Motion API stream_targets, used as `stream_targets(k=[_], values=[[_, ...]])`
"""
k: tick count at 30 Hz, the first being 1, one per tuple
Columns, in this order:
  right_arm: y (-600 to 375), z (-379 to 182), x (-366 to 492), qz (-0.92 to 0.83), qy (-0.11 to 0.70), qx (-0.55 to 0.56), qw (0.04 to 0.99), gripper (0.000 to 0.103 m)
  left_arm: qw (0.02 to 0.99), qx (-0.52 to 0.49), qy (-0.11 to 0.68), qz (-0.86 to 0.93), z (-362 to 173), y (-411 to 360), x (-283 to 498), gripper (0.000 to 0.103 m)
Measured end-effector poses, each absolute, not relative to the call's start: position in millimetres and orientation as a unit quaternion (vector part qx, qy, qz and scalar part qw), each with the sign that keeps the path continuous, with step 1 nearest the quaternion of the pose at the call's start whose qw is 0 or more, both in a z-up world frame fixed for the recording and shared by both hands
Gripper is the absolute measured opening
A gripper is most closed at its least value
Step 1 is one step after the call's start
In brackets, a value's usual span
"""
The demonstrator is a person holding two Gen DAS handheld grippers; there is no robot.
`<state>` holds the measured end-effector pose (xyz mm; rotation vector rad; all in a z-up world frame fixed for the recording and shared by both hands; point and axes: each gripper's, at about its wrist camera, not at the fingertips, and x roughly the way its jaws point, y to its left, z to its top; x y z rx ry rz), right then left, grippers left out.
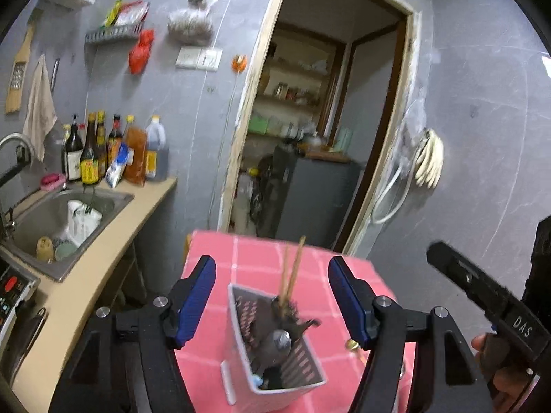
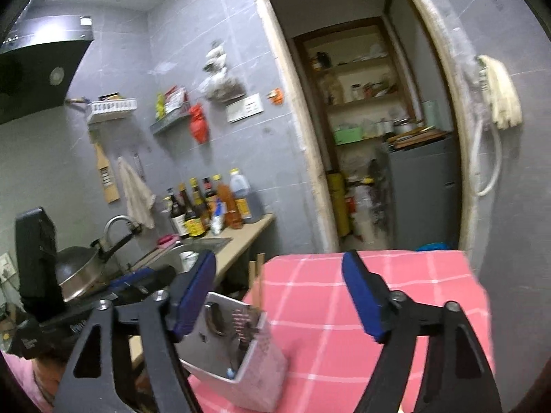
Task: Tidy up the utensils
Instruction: 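Carry the spoon in the left gripper and knife in the right gripper into the white holder, then move both open grippers back over the gold and silver spoons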
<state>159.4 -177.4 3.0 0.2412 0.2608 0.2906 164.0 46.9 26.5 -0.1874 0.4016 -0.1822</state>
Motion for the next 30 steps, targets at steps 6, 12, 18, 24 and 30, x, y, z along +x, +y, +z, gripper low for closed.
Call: stream_targets(k=[6, 12, 18, 24, 30], values=[[-220, 1, 131, 0.078, 0.144, 0.120, 0.979, 0.094, 0.969, -0.098, 0.189, -0.123, 35, 16, 155, 0.088], [-264, -29, 116, 0.026, 0.211, 0.122, 0.970, 0.094, 0.963, -0.069, 0.206, -0.159, 25, -27, 152, 0.098], [-309, -75, 115, 0.001, 0.296, 0.152, 0.943, 0.094, 0.945, -0.066, 0.262, -0.183, -1, -63, 162, 0.099], [-341, -119, 125, 0.004, 0.351, 0.182, 0.918, 0.094, 0.928, -0.056, 0.323, -0.179, -29, -93, 185, 0.099], [-348, -151, 148, 0.040, 0.383, 0.197, 0.902, 0.093, 0.904, -0.033, 0.397, -0.154, -69, -121, 213, 0.099]])
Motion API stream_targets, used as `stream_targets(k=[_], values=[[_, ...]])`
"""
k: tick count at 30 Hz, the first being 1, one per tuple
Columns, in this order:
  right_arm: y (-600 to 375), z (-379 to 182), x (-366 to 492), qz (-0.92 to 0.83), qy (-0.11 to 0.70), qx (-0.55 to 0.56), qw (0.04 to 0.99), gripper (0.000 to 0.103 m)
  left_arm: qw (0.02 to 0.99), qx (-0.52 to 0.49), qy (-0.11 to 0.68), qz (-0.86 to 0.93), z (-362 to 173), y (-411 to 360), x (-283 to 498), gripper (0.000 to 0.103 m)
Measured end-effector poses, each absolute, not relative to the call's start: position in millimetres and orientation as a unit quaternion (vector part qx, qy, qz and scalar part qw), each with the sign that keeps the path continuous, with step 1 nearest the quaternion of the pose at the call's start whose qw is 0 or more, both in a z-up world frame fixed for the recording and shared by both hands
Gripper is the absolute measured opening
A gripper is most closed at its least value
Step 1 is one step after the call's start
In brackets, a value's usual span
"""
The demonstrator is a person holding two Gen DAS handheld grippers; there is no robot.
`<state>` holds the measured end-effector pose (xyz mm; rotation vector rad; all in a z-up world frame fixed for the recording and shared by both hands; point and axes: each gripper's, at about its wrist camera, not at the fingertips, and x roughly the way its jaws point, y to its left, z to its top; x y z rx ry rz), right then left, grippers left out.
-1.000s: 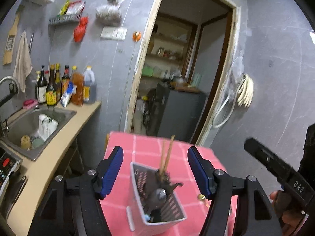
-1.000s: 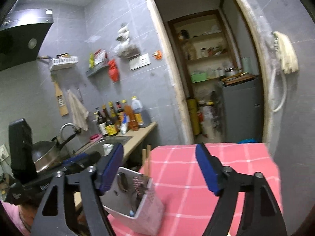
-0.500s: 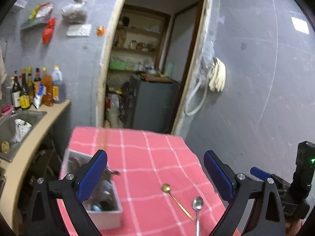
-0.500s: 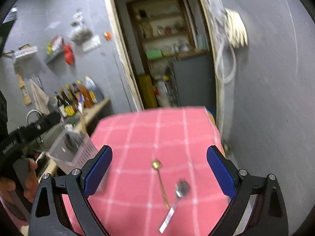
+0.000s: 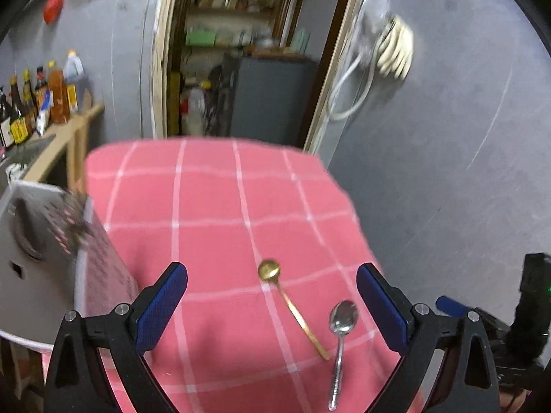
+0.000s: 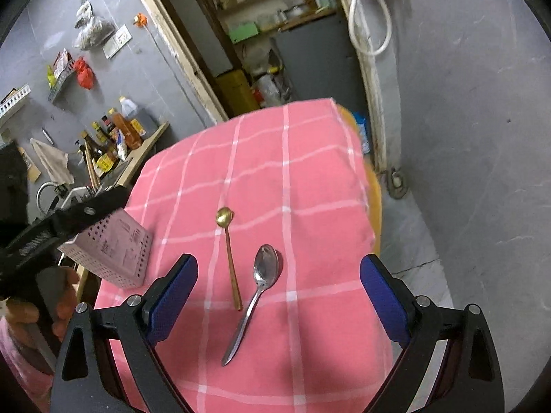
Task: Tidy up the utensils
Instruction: 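Move both open grippers back over the gold and silver spoons, then close the left gripper on the gold spoon while the right gripper grasps the silver spoon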
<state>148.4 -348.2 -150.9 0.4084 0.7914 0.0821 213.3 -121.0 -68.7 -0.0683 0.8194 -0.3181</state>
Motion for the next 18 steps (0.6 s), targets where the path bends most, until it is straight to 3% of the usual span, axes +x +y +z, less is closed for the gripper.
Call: stream_targets(k=[5, 10, 12, 18], values=[[-342, -171, 177, 0.080, 0.405, 0.190, 0.891, 0.092, 0.876, -0.030, 0.463, -0.129, -107, -134, 238, 0.099], [-336, -187, 197, 0.118, 0.426, 0.180, 0.879, 0.073, 0.857, -0.027, 0.500, -0.119, -134, -139, 255, 0.099], [-333, -193, 203, 0.132, 0.433, 0.176, 0.874, 0.061, 0.854, -0.027, 0.507, -0.115, -140, -140, 260, 0.099], [-331, -202, 211, 0.157, 0.443, 0.170, 0.866, 0.045, 0.846, -0.016, 0.521, -0.110, -152, -143, 272, 0.099]])
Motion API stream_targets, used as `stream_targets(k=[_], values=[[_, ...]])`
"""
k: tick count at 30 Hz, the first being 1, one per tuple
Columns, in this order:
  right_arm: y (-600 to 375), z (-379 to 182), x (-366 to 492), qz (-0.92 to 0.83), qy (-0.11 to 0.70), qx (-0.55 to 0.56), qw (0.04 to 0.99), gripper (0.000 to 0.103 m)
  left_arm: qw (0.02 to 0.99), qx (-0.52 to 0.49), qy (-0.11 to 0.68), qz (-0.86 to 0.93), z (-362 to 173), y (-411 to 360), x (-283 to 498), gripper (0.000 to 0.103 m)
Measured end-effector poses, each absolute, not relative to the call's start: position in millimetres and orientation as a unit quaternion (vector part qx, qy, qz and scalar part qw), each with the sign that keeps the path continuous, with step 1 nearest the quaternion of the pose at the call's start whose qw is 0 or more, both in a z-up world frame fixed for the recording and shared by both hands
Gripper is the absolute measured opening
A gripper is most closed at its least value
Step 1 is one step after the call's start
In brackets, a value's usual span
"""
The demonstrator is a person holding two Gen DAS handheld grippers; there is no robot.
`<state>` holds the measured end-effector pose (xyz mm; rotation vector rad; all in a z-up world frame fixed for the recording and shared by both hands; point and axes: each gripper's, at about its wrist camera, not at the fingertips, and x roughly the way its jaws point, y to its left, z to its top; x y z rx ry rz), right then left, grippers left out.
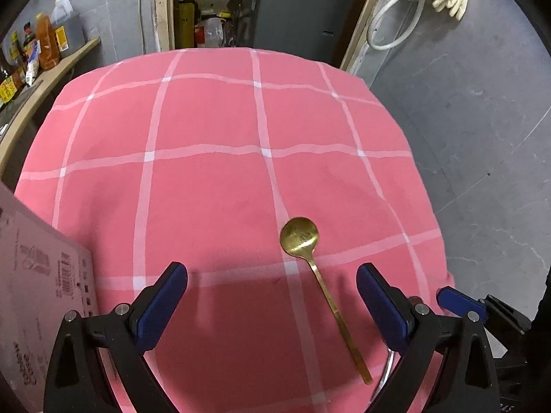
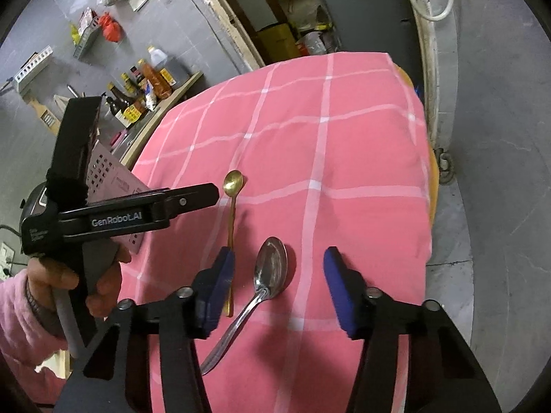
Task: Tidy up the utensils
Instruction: 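Close the left gripper on the gold spoon while the right gripper grasps the silver spoon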
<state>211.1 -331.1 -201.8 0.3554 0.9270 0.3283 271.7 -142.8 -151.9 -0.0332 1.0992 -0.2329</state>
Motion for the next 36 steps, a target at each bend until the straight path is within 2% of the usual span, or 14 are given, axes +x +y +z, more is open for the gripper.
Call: stream_targets(k=[4, 9, 12, 25, 32, 34, 36], values=[[-331, -206, 217, 0.168, 0.445, 0.168, 0.863, 0.036, 0.846, -0.005, 0.521, -0.113, -154, -147, 273, 0.098], [-330, -209, 222, 0.188, 0.453, 0.169, 0.855, 0.036, 0.834, 0.000, 0.536, -0.132, -161, -155, 284, 0.067], [-327, -212, 223, 0.194, 0.458, 0.165, 0.852, 0.030, 0.831, 0.002, 0.539, -0.137, -164, -159, 286, 0.064], [-324, -218, 228, 0.182, 0.477, 0.155, 0.846, 0.024, 0.831, 0.010, 0.539, -0.140, -167, -162, 296, 0.057], [-320, -219, 229, 0.160, 0.477, 0.150, 0.851, 0.011, 0.833, 0.011, 0.535, -0.140, -167, -163, 296, 0.054], [-321, -220, 229, 0.156, 0.477, 0.153, 0.852, 0.006, 0.833, 0.008, 0.535, -0.140, -167, -162, 297, 0.050], [-322, -220, 230, 0.155, 0.475, 0.160, 0.851, 0.005, 0.833, 0.006, 0.535, -0.139, -167, -158, 298, 0.041]])
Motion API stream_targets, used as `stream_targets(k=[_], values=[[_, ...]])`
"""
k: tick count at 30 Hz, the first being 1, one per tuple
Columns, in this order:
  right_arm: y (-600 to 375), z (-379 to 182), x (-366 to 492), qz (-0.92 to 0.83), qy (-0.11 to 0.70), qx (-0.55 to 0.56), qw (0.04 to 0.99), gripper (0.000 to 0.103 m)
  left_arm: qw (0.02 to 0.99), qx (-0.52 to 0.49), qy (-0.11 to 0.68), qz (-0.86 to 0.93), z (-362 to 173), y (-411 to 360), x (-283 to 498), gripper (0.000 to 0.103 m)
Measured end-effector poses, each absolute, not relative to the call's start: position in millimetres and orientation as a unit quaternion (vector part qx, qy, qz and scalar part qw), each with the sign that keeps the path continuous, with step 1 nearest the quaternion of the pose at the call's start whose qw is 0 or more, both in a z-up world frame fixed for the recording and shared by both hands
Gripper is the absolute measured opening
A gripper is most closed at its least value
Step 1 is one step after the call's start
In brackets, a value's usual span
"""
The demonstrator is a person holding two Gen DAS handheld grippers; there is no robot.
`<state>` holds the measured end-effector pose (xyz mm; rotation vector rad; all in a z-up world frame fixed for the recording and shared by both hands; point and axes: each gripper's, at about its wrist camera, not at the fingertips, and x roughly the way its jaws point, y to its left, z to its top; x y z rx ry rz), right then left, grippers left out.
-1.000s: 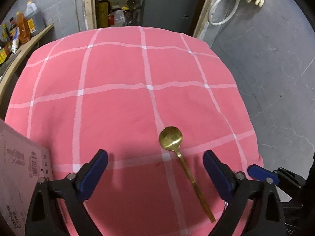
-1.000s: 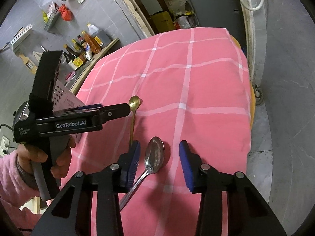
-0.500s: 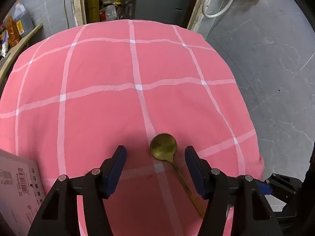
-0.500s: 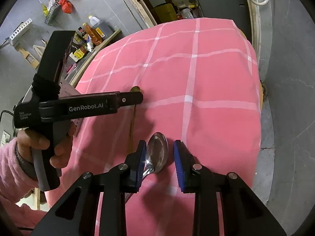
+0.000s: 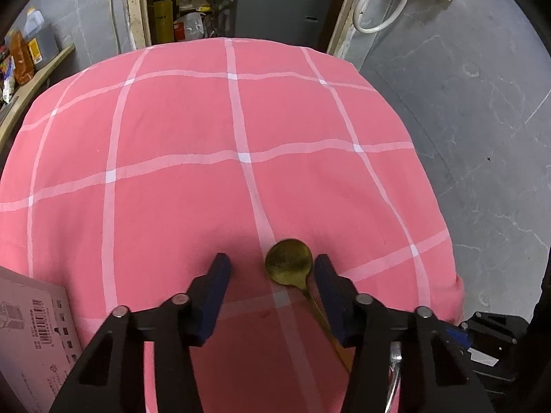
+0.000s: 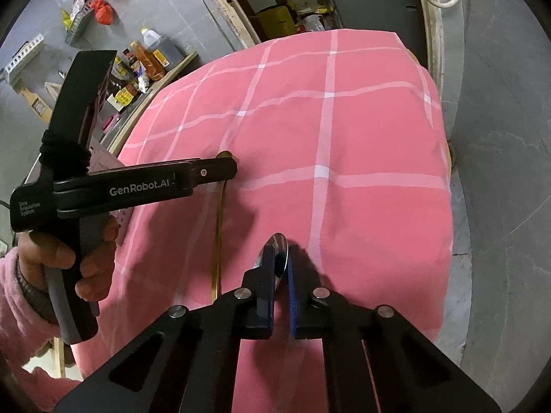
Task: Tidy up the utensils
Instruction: 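Close the left gripper on the gold spoon while the right gripper grasps the silver spoon, then lift the gold spoon with the left gripper while the right gripper lifts the silver spoon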
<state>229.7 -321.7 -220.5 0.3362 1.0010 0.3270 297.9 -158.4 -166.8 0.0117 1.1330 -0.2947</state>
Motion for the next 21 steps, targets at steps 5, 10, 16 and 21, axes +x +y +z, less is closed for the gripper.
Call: stream_targets(k=[5, 10, 16, 21], values=[[-319, -219, 231, 0.153, 0.471, 0.157, 0.855, 0.004, 0.829, -0.027, 0.541, -0.141, -168, -152, 304, 0.024], [-319, -218, 233, 0.147, 0.468, 0.154, 0.858, 0.004, 0.821, -0.051, 0.549, -0.146, -170, -143, 308, 0.011], [-321, -215, 237, 0.138, 0.465, 0.146, 0.862, 0.004, 0.819, -0.061, 0.551, -0.148, -170, -144, 306, 0.008], [-322, -215, 245, 0.133, 0.465, 0.144, 0.864, 0.004, 0.817, -0.070, 0.552, -0.154, -169, -141, 306, 0.005]])
